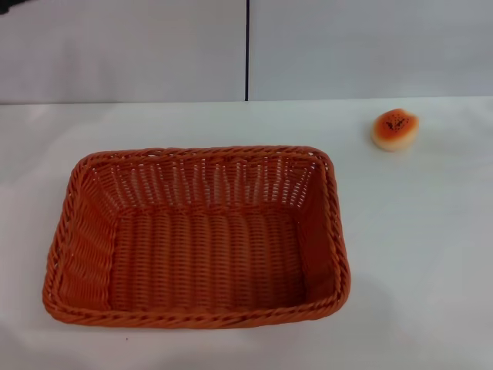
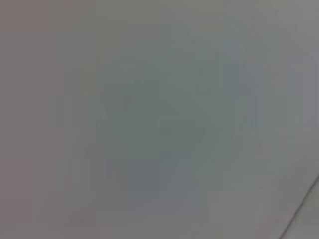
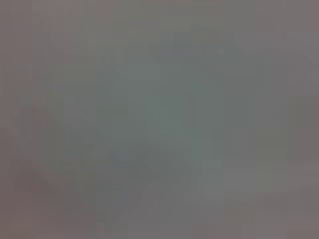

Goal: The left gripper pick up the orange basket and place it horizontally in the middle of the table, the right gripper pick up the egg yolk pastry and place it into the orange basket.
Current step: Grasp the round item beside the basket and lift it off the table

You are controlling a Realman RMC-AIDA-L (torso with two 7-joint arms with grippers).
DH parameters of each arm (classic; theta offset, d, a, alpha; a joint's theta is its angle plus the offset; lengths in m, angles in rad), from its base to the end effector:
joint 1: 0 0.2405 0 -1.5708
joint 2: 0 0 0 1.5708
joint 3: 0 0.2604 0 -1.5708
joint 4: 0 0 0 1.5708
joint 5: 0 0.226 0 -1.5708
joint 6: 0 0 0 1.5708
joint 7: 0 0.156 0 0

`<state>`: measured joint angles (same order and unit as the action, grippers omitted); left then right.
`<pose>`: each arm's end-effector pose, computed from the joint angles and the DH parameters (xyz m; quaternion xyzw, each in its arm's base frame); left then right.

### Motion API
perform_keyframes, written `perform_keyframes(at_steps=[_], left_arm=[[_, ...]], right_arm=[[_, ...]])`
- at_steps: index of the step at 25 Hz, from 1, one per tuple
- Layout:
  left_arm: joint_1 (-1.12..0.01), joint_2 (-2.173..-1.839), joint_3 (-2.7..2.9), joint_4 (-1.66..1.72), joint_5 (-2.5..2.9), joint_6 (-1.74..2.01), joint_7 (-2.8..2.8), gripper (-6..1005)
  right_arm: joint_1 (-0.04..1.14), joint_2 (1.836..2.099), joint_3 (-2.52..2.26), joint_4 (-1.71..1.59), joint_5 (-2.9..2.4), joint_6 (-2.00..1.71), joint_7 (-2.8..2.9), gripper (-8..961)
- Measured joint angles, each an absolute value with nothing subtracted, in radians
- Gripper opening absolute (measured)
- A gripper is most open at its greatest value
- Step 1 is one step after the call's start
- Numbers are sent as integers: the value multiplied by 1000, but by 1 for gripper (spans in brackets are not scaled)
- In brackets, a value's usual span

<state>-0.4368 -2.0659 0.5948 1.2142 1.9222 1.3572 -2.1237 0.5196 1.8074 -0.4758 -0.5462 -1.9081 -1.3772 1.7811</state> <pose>-0.2611 0.3915 0.1434 -0.7967 -0.3928 -0.3079 0.3408 0.3451 0.3927 0.1352 -0.7978 0.4306 0.2929 0.3038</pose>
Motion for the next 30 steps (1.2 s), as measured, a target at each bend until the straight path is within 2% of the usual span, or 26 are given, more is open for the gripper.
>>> perform_keyframes(at_steps=[1,2,3,7,13,17,19,20,23,24,25,29,30], left_arm=[[-434,-2066,599,1156,1822,1352,-2022,554],[-434,-2066,599,1156,1822,1352,-2022,553],[-433,-2065,600,1112,1755,1349,-1953,553],[-437,-2064,602,992,1608,1342,-1792,552],[-444,-2064,633,867,1488,1342,-1643,550],[-440,-2064,666,836,1447,1352,-1624,548],[-436,-2065,698,835,1431,1357,-1623,548],[-436,-2065,698,835,1431,1357,-1623,548],[-434,-2066,730,834,1411,1358,-1623,547],[-434,-2067,745,833,1401,1359,-1623,546],[-434,-2067,745,833,1401,1359,-1623,546],[-431,-2066,761,832,1378,1361,-1623,545],[-431,-2066,761,832,1378,1361,-1623,544]], right_arm=[[584,1785,-461,-549,-2061,-1407,1833,692],[584,1785,-461,-549,-2061,-1407,1833,692],[636,1774,-469,-549,-2171,-1413,1867,692],[692,1764,-521,-547,-2251,-1404,1904,693],[744,1764,-676,-546,-2271,-1346,1952,693],[766,1784,-793,-543,-2274,-1261,1977,693],[773,1813,-848,-548,-2282,-1194,1985,693],[773,1813,-848,-548,-2282,-1194,1985,693],[778,1847,-883,-558,-2289,-1144,1985,693],[782,1866,-897,-565,-2299,-1117,1984,693],[782,1866,-897,-565,-2299,-1117,1984,693],[794,1899,-916,-569,-2322,-1089,1983,693],[794,1899,-916,-569,-2322,-1089,1983,693]])
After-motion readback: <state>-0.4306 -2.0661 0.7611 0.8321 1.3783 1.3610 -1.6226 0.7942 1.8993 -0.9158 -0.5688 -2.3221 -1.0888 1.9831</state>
